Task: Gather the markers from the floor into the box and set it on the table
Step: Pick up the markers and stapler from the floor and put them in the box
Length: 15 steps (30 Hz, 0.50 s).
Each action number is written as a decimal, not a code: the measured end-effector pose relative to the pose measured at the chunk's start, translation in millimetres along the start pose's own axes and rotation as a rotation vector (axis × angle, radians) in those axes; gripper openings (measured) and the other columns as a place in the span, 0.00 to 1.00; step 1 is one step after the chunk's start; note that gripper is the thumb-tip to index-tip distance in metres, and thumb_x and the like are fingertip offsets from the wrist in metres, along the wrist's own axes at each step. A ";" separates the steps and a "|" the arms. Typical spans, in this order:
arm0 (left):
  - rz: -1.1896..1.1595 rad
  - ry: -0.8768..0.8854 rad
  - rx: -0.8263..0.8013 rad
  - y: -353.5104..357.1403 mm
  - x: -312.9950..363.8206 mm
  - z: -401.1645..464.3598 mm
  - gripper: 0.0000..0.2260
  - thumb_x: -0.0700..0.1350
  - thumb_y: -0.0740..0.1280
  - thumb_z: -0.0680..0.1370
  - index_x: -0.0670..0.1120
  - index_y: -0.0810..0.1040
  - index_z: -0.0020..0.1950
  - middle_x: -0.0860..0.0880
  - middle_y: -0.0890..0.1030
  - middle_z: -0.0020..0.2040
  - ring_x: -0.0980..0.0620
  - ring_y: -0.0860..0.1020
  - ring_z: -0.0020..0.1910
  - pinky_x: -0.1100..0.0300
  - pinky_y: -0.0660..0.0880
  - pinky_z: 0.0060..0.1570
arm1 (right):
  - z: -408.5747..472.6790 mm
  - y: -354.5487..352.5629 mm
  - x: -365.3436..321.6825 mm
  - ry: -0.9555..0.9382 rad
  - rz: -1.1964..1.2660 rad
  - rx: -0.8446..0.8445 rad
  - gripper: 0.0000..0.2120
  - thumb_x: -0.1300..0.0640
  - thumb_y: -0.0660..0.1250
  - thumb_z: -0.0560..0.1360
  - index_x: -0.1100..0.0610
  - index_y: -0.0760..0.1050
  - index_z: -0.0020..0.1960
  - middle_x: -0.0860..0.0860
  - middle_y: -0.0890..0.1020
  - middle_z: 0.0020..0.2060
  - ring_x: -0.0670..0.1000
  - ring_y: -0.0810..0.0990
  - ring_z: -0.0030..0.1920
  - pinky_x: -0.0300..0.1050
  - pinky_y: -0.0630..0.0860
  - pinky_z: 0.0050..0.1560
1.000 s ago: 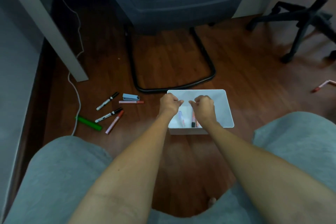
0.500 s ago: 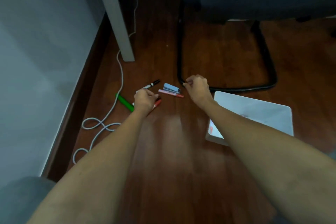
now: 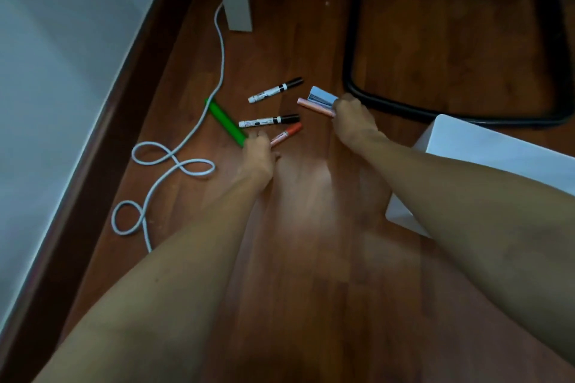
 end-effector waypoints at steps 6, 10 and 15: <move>0.185 0.009 -0.078 6.2 3.0 2.5 0.16 0.43 0.68 0.79 0.35 0.75 0.64 0.35 0.78 0.63 0.35 0.78 0.62 0.47 0.74 0.59 | -7.2 7.9 2.8 0.027 -0.029 -0.029 0.17 0.66 0.63 0.79 0.66 0.74 0.68 0.64 0.76 0.64 0.64 0.78 0.64 0.54 0.76 0.64; 0.237 0.012 -0.126 1.8 10.8 -5.2 0.16 0.44 0.66 0.80 0.35 0.76 0.63 0.35 0.79 0.62 0.35 0.78 0.62 0.48 0.75 0.60 | -34.2 8.7 7.3 0.119 0.125 -0.056 0.15 0.64 0.65 0.78 0.65 0.75 0.64 0.65 0.77 0.61 0.66 0.78 0.62 0.54 0.76 0.61; 0.138 0.060 -0.084 -40.4 46.0 -3.9 0.14 0.43 0.65 0.80 0.34 0.79 0.59 0.33 0.81 0.58 0.34 0.80 0.58 0.47 0.76 0.56 | -54.4 -24.8 0.0 0.241 0.316 -0.010 0.14 0.62 0.66 0.76 0.65 0.80 0.60 0.64 0.80 0.58 0.65 0.81 0.59 0.52 0.78 0.57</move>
Point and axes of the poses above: each hand's wrist, its own z-axis towards the middle knuckle, its own y-axis out of the palm, x = y × z, the point moved 8 cm from there along z, towards the middle knuckle
